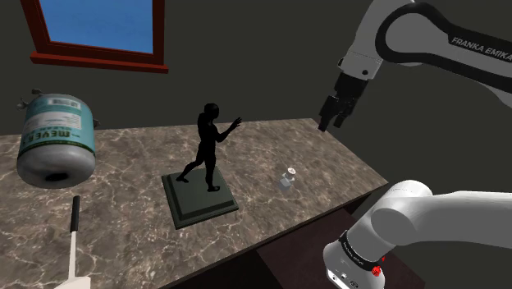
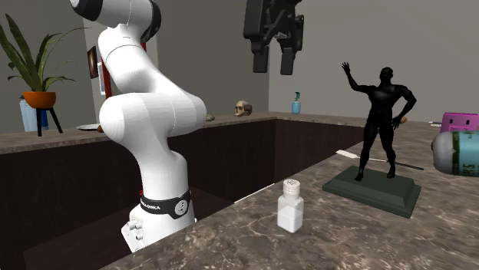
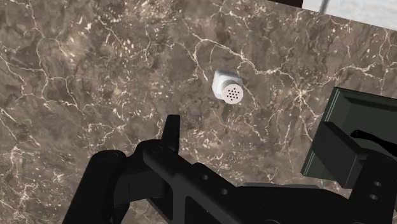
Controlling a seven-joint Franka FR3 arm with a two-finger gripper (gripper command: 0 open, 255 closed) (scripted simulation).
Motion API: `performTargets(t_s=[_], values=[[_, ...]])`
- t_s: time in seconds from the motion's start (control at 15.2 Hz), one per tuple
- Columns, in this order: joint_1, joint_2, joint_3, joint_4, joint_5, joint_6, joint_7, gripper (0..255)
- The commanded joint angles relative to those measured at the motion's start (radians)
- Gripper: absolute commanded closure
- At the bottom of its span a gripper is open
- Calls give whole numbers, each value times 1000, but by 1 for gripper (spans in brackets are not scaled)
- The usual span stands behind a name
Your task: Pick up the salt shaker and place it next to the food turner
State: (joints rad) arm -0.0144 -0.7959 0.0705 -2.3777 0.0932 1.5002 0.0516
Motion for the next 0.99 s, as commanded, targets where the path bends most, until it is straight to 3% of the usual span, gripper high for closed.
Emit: performTargets(t_s=[0.0,0.46,0.92], values=[[0,0,0,0,0,0,0,0],[-9,39,22,-208,53,253,44,0],[-8,175,50,-356,120,543,74,0]])
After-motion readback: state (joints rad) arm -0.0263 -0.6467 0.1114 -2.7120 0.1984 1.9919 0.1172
